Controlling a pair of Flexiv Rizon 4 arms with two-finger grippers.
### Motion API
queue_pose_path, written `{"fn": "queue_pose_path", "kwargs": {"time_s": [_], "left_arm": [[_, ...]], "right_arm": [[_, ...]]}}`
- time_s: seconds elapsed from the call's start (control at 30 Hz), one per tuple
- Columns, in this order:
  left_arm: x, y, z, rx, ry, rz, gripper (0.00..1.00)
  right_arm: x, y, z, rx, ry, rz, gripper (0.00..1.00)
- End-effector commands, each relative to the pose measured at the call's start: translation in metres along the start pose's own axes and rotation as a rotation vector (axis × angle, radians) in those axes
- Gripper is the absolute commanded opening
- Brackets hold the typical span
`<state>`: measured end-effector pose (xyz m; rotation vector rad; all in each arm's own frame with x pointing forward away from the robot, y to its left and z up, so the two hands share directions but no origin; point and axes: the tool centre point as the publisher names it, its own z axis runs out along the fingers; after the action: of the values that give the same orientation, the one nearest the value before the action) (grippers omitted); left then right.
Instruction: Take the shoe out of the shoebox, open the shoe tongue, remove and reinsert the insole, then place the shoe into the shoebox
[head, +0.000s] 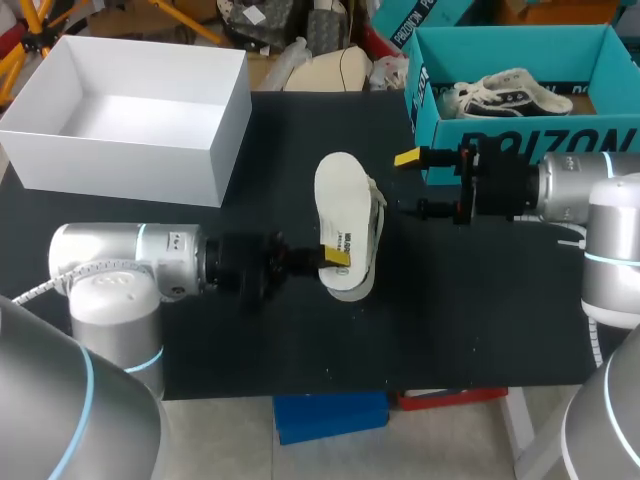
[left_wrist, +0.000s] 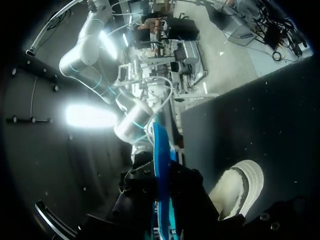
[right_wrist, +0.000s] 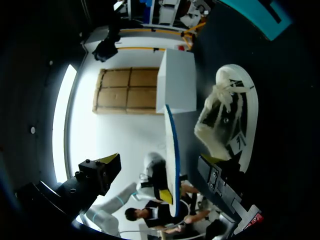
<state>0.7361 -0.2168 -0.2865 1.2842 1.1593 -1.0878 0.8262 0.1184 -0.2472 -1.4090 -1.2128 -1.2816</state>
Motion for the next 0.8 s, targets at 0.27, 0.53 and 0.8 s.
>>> {"fn": "queue_pose_path", "kwargs": {"time_s": [0.27,0.53,0.8], "left_arm": [[0.003,0.006,0.001,0.022,-0.001,0.002,0.00],[0.003,0.006,0.001,0.022,-0.001,0.002,0.00],[0.003,0.006,0.001,0.022,-0.001,0.002,0.00]], "right_arm": [[-0.007,0.001,0.003,0.042,-0.010,-0.008,1.00],[-0.024,0.006,0.016,0.163,0.024,-0.109,1.00],[-0.032,0.007,0.027,0.169,0.013,-0.180,0.84]]}}
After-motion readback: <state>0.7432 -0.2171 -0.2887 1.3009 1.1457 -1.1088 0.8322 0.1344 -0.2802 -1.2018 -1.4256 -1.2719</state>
